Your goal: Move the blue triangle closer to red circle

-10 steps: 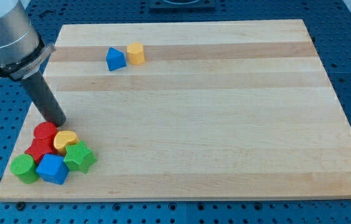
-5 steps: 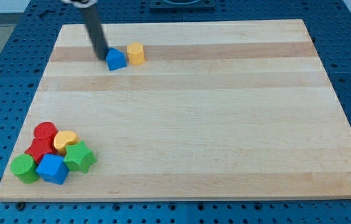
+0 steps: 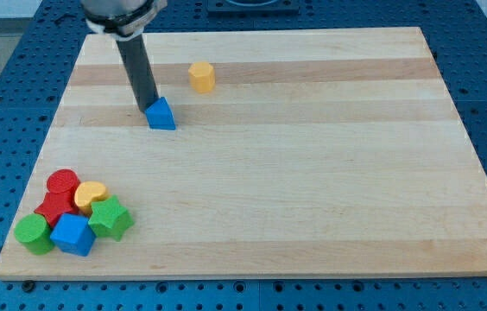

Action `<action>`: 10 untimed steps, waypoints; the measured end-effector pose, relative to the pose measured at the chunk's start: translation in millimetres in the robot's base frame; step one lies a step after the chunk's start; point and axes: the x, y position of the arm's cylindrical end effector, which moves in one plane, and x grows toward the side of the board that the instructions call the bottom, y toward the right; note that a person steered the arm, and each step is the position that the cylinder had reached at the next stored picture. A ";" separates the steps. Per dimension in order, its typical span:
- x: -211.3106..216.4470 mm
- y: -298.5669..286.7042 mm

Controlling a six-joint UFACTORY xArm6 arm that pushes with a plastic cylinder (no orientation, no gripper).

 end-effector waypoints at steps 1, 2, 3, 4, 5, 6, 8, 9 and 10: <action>-9.5 5.7; -15.9 41.7; -0.7 54.8; 20.2 31.8; 42.3 17.9; 42.3 19.1; 22.0 21.2; 37.1 41.9; 53.3 56.6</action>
